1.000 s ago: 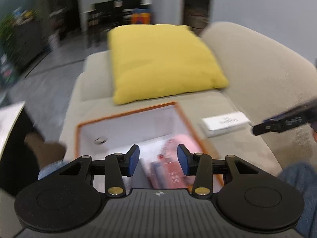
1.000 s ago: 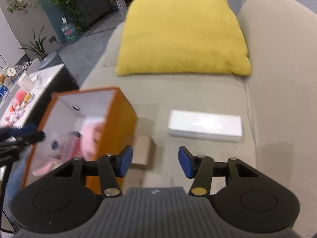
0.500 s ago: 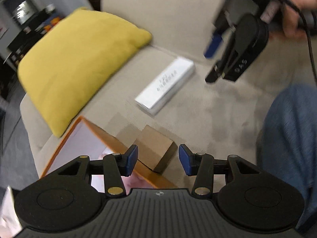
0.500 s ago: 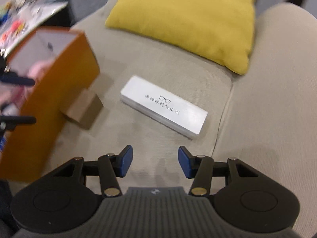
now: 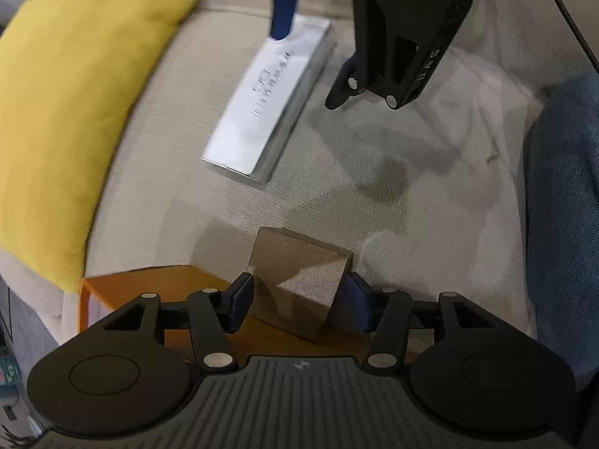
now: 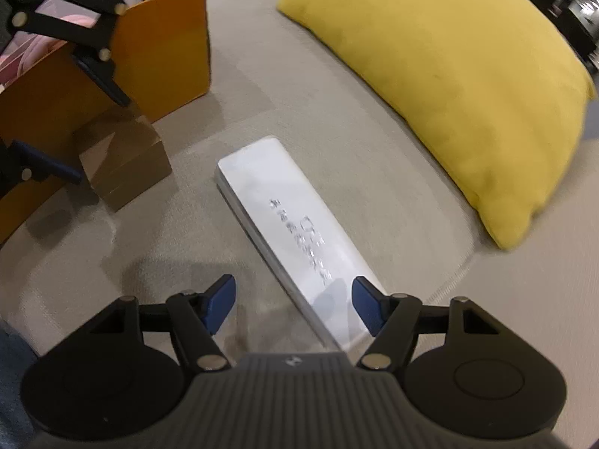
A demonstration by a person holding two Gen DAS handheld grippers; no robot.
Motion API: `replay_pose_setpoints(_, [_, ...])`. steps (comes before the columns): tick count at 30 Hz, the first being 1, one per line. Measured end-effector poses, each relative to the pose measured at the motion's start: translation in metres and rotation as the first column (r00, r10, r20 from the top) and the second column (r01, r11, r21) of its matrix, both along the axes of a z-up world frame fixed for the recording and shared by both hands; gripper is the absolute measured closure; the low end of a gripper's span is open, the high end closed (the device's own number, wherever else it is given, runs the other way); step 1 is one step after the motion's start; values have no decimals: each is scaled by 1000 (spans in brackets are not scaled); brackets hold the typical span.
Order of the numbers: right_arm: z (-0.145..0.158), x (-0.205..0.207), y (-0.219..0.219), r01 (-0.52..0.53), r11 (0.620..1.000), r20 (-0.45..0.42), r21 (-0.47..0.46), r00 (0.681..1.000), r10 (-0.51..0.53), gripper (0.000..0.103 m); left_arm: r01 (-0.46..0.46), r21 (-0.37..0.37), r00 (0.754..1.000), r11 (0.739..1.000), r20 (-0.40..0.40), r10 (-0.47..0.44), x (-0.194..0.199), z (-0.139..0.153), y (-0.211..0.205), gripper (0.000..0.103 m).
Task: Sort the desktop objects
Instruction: 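Grasp the white glasses box with the right gripper while the left grasps the brown cardboard box, then lift the glasses box with the right gripper while the left lifts the cardboard box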
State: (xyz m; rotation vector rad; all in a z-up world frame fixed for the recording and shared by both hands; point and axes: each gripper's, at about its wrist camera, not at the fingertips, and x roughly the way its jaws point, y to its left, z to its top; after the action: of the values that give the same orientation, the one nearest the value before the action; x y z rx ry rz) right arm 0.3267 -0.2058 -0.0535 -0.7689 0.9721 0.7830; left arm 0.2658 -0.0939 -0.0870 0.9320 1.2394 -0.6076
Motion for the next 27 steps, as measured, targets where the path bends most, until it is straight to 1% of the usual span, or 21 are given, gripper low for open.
replay_pose_setpoints(3, [-8,5,10,-73,996,11,-42,997,74,33,29,34,999,999,-32,-28,9,-8,-3,35])
replay_pose_setpoints(5, [-12,11,16,-101,993,20,-65,995,103,33,47,50,998,998,-46,-45,14,-11,-4,32])
replay_pose_setpoints(7, [-13,19,19,-113,992,4,-62,994,114,31,60,53,996,997,-61,-57,16,-13,-5,30])
replay_pose_setpoints(12, [-18,37,19,-106,994,-45,-25,994,104,28,52,53,995,997,-85,-48,25,-19,-3,25])
replay_pose_setpoints(16, [-22,41,19,-105,994,-65,-5,992,105,27,51,54,995,997,-90,-46,24,-21,-2,24])
replay_pose_setpoints(19, [-22,41,17,-76,997,-83,18,994,77,28,37,51,997,998,-74,-33,21,-21,-3,25])
replay_pose_setpoints(21, [-20,39,16,-65,998,-100,12,993,66,28,43,52,997,998,-59,-40,15,-20,-4,25])
replay_pose_setpoints(23, [-20,32,17,-78,997,-123,-1,989,77,29,41,34,997,999,-74,-38,15,-17,-3,25])
replay_pose_setpoints(25, [-21,22,18,-106,994,-141,-32,985,100,30,57,20,995,998,-85,-55,9,-16,-7,25])
replay_pose_setpoints(27, [-21,13,15,-110,992,-163,-66,982,98,30,76,28,995,997,-66,-74,2,-17,-12,25])
